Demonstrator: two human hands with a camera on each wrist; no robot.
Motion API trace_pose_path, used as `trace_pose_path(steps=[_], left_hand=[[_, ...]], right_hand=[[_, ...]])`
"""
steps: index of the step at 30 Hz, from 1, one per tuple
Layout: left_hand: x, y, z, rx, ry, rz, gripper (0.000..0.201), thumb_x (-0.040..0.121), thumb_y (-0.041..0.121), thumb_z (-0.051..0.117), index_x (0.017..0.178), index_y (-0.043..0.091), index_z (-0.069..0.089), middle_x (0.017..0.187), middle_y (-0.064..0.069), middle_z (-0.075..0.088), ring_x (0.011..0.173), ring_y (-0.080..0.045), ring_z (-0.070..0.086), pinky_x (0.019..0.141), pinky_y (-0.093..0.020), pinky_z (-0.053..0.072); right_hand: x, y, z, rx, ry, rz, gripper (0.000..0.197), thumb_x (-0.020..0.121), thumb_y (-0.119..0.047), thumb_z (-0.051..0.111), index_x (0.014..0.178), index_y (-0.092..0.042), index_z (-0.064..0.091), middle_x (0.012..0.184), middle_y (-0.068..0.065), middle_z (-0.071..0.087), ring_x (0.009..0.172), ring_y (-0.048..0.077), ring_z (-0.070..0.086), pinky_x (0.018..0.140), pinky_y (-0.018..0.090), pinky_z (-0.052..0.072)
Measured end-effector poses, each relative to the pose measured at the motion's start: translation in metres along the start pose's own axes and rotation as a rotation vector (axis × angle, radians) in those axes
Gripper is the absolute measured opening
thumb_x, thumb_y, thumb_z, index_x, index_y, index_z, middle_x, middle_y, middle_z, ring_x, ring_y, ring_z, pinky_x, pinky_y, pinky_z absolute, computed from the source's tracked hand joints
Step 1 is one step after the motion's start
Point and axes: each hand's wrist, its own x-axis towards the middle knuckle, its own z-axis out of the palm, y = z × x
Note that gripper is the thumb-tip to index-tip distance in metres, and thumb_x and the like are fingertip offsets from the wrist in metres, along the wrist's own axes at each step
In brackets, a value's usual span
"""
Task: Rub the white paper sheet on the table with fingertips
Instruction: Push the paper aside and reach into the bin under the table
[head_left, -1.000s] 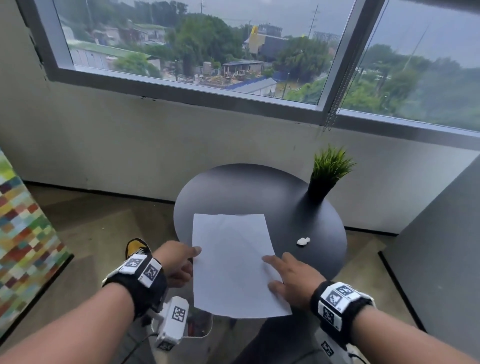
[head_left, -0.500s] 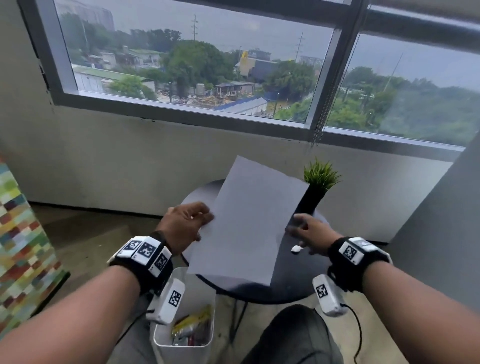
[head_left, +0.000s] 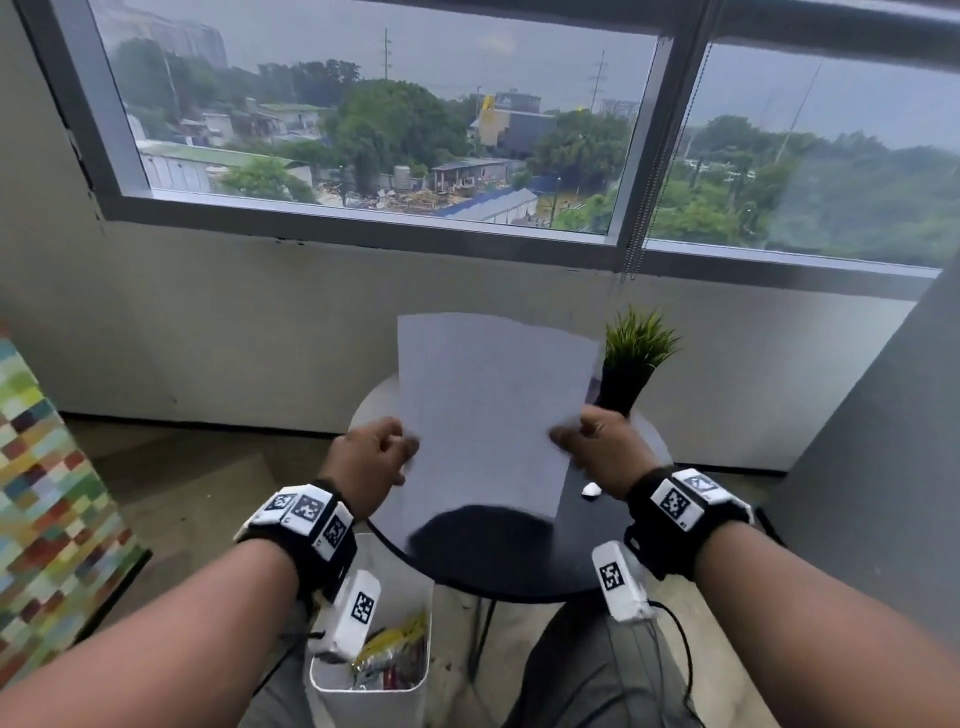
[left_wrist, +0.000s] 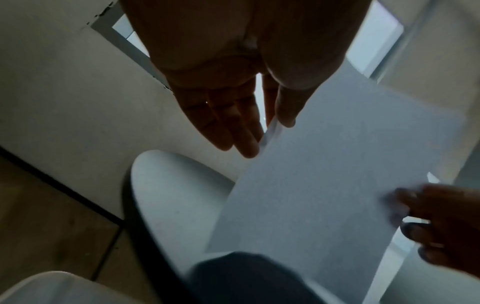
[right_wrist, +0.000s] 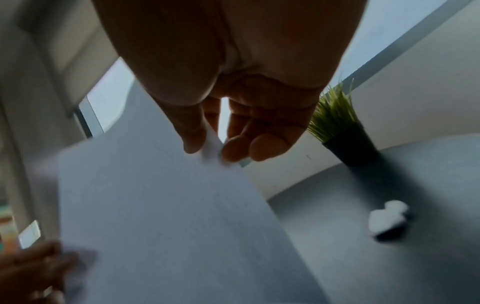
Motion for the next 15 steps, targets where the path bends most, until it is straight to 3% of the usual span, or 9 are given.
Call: trace_pose_path(steps=[3,6,10,15], left_hand=[[-0.006,0.004,0.005,0.11,-0.004,-0.003,0.027,0.092,0.028,0.066,0.067,0.023,0.059,0.066,0.002,0.07,0.055,-0.011,0.069,0.06,-0.025,0.049],[-0.003,0.019,0.001,0.061,0.036,-0.008,0.021,0.094,0.031,0.064,0.077,0.019,0.062,0.07,0.001,0.071,0.057,-0.015,0.07,0.056,-0.024,0.048],[0.001,0.019,0.006,0.133,-0.105,-0.144,0.02,0.091,0.021,0.063,0.072,0.016,0.064,0.078,-0.009,0.073,0.057,-0.023,0.07,0.043,-0.018,0.042],[0.02,0.021,-0.001,0.112,-0.063,-0.157,0.023,0.09,0.016,0.063,0.067,0.018,0.062,0.075,-0.007,0.072,0.052,-0.025,0.071,0.051,-0.032,0.053]], right_hand=[[-0.008,0.006,0.005,-0.012,-0.017,0.024,0.02,0.088,-0.031,0.064,0.07,-0.022,0.062,0.06,-0.005,0.059,0.052,0.011,0.058,0.054,0.029,0.047],[-0.006,0.0,0.003,0.073,0.039,-0.027,0.016,0.089,-0.032,0.064,0.08,-0.018,0.067,0.069,0.0,0.065,0.055,0.011,0.06,0.056,0.03,0.049],[-0.007,0.001,0.004,-0.009,-0.059,0.071,0.017,0.089,-0.029,0.063,0.073,-0.021,0.064,0.062,-0.004,0.06,0.054,0.013,0.059,0.044,0.021,0.043],[0.01,0.005,0.004,0.108,-0.054,0.12,0.018,0.087,-0.018,0.061,0.069,-0.017,0.065,0.062,0.005,0.062,0.055,0.02,0.06,0.051,0.032,0.048]])
